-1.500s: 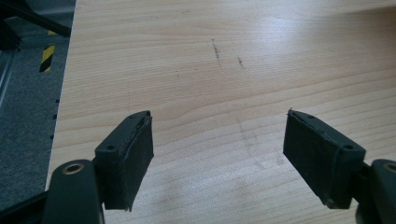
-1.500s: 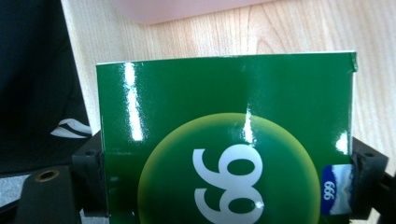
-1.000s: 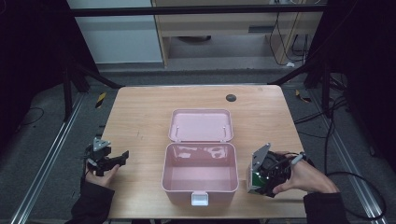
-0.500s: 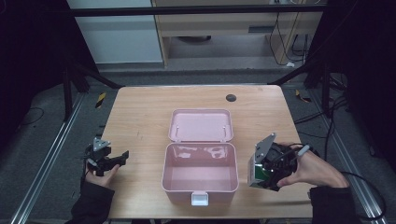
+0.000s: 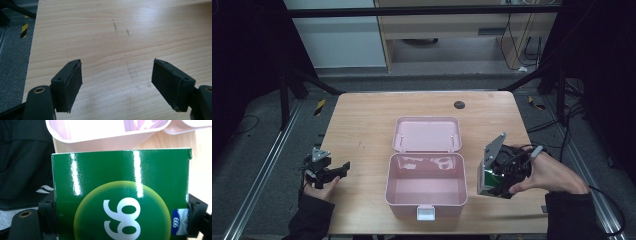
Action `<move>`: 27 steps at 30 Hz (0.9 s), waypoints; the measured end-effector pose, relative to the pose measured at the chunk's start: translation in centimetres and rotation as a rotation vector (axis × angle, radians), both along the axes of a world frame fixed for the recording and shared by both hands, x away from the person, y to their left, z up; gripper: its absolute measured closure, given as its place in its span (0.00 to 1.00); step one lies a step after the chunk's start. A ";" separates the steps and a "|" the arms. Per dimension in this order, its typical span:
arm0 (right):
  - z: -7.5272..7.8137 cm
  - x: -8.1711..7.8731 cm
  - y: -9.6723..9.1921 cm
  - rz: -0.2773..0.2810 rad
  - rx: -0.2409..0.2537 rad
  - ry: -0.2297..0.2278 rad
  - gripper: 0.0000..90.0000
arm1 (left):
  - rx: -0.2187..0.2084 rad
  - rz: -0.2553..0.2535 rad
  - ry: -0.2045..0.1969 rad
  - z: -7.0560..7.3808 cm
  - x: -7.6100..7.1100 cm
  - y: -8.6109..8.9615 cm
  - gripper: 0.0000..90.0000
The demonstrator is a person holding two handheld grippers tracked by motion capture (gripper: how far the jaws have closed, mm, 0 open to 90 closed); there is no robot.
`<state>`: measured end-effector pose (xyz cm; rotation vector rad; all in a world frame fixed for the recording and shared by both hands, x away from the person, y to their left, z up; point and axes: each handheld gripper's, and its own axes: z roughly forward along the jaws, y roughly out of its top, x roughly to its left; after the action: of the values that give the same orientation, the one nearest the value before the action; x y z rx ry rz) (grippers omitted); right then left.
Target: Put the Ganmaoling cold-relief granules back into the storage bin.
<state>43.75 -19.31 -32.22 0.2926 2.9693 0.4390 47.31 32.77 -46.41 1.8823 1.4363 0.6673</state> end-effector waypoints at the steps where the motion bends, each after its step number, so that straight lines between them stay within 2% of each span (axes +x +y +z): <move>1: 0.3 0.0 0.1 0.000 0.001 -0.005 0.18 | 0.001 -0.001 0.000 0.0 0.0 0.0 0.26; 12: 3.2 -0.1 1.0 0.012 0.025 -0.045 0.18 | 0.002 -0.002 0.002 0.0 0.0 0.0 0.26; 27: 5.4 0.4 3.4 0.039 0.025 -0.061 0.18 | -0.001 0.000 0.004 0.0 0.0 0.1 0.26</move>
<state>44.10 -15.93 -26.86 0.2204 2.9164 0.4810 47.32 32.86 -46.42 1.8844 1.4385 0.6631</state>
